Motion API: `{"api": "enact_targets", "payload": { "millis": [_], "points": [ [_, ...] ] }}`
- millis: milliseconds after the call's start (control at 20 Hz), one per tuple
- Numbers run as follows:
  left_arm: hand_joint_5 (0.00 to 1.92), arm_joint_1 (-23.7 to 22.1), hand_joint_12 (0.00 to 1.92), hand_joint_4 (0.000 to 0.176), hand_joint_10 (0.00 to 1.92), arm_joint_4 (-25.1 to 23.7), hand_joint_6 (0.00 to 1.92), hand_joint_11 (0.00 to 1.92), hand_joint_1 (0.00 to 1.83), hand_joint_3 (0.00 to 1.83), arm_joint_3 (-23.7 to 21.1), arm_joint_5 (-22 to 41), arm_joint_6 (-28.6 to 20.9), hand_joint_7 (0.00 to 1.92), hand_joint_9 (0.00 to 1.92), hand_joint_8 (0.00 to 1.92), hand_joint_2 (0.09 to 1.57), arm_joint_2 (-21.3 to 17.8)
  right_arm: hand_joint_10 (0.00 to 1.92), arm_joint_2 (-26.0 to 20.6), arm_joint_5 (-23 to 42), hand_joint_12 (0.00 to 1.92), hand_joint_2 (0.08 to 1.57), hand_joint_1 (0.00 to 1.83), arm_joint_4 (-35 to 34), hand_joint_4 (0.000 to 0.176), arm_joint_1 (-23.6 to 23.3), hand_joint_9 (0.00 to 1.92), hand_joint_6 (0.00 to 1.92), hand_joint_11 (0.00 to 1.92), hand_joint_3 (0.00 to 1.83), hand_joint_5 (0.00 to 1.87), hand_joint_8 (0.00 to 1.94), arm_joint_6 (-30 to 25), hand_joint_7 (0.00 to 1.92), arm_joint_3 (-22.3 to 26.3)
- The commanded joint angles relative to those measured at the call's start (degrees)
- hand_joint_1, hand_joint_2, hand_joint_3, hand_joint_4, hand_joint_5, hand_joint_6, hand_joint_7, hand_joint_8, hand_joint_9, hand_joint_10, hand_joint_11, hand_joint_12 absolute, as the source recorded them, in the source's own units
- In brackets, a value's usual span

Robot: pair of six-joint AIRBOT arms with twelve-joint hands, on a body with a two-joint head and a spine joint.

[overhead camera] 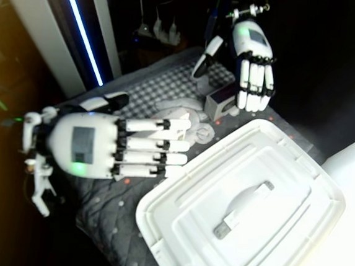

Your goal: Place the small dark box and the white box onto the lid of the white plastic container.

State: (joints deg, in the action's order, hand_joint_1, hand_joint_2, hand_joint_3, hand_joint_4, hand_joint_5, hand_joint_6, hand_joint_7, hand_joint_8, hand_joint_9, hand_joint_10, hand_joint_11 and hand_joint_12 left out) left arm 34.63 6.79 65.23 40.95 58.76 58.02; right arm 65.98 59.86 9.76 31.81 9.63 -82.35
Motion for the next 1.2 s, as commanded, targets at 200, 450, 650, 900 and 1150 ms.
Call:
{"api": "enact_targets", "payload": {
  "millis": [200,450,650,900,1150],
  "points": [
    [0.25,-0.6,0.64,0.015,0.0,0.5,0.01,0.02,0.86,0.0,1.8,3.7,-0.3,0.31,0.29,0.01,0.76,1.2,0.0,0.5,5.5,0.51,0.6,0.86,-2.0,0.027,-0.7,0.19,0.02,0.0,0.0,0.17,0.01,-0.3,0.21,-0.9],
    [0.33,-0.6,0.66,0.019,0.0,1.2,0.0,0.02,0.86,0.0,2.9,2.4,-0.3,0.38,0.37,0.0,0.76,2.3,0.02,0.6,5.4,0.65,0.73,1.03,-1.9,0.0,-0.7,0.5,0.01,0.16,0.0,0.68,0.01,-0.3,0.61,-0.9],
    [0.57,-0.3,0.7,0.0,0.02,2.1,0.01,0.19,0.96,0.0,4.1,1.0,-0.3,0.62,0.62,0.01,0.77,3.4,0.02,0.7,5.5,0.76,0.96,1.2,-1.6,0.0,-0.7,1.12,0.33,0.79,0.01,1.23,0.0,-0.3,1.11,-0.9],
    [1.07,0.3,0.98,0.0,0.06,2.9,0.62,0.73,1.29,0.01,5.4,0.2,-0.3,1.42,1.14,0.01,0.97,4.6,0.72,0.8,5.5,1.51,1.02,1.27,-1.6,0.0,-0.7,1.07,0.25,0.71,0.0,1.34,0.79,-0.3,1.15,-0.8],
    [1.15,0.5,1.39,0.0,1.05,3.5,0.41,0.95,1.32,0.0,5.9,0.3,-0.3,1.1,1.11,1.01,1.06,4.9,0.83,0.8,5.5,1.53,1.02,1.27,-1.6,0.0,-0.7,1.01,0.15,0.66,0.0,1.38,0.82,-0.3,1.14,-0.7]
  ]
}}
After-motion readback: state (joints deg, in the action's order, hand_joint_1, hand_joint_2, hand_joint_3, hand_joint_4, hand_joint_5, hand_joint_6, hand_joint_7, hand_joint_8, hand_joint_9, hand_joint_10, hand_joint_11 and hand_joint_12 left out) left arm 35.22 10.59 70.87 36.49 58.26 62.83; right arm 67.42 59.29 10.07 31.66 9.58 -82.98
